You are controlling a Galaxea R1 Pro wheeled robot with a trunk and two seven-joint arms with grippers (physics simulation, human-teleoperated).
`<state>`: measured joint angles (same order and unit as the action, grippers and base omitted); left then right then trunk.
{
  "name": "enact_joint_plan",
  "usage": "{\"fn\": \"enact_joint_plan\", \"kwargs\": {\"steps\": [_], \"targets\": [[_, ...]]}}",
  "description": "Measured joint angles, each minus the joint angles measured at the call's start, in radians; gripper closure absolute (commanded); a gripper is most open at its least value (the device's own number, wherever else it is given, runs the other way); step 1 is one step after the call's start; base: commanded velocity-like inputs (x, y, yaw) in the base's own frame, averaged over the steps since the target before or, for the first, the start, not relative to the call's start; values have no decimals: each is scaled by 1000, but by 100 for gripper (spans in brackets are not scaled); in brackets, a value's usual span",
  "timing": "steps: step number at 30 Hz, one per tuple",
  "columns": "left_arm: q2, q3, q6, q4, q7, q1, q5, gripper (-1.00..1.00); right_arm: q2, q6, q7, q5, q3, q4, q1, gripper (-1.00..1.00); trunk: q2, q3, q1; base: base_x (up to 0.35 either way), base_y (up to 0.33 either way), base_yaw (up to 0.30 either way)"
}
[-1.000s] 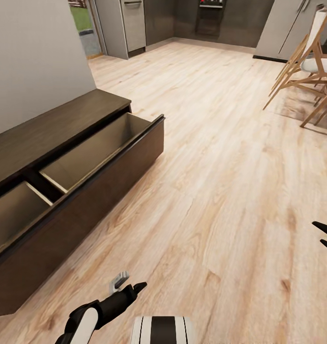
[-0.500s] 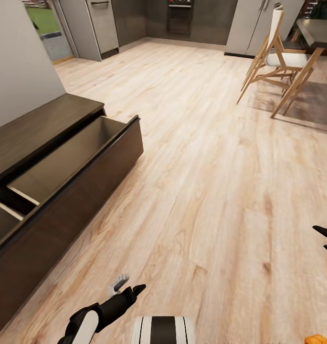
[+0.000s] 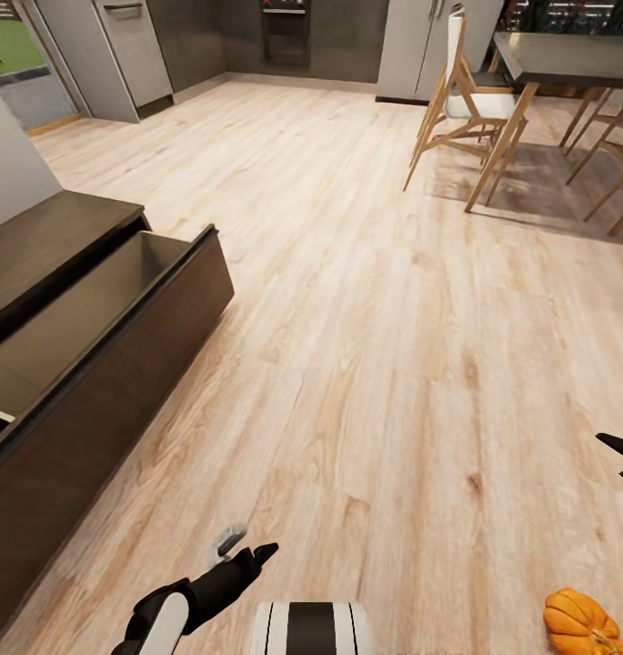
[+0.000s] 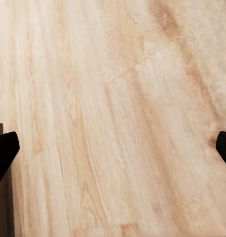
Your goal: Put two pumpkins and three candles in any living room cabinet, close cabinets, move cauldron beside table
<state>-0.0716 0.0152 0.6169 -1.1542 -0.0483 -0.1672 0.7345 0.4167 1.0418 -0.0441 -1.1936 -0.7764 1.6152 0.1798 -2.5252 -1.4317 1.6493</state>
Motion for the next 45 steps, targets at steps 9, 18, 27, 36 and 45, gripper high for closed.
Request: {"fn": "enact_joint_plan", "kwargs": {"steps": [9, 18, 27, 36, 45], "targets": [[0, 0, 0, 5, 0, 0, -4, -100, -1, 0, 2, 3, 0, 0, 0, -100, 0, 0, 0, 0, 0, -277], [0, 0, -11, 11, 0, 0, -8, -100, -1, 0, 2, 3, 0, 0, 0, -100, 0, 0, 0, 0, -1, -277], [-1, 1, -16, 20, 0, 0, -9, -100, -1, 0, 2, 4, 1, 0, 0, -100, 0, 0, 0, 0, -161, -277], [0, 1, -15, 20, 1, 0, -9, -100, -1, 0, 2, 3, 1, -1, 1, -100, 0, 0, 0, 0, -157, -277], [0, 1, -16, 18, 0, 0, -9, -100, 5, 0, 2, 2, 6, -12, 3, -100, 0, 0, 0, 62, -39, -277]]}}
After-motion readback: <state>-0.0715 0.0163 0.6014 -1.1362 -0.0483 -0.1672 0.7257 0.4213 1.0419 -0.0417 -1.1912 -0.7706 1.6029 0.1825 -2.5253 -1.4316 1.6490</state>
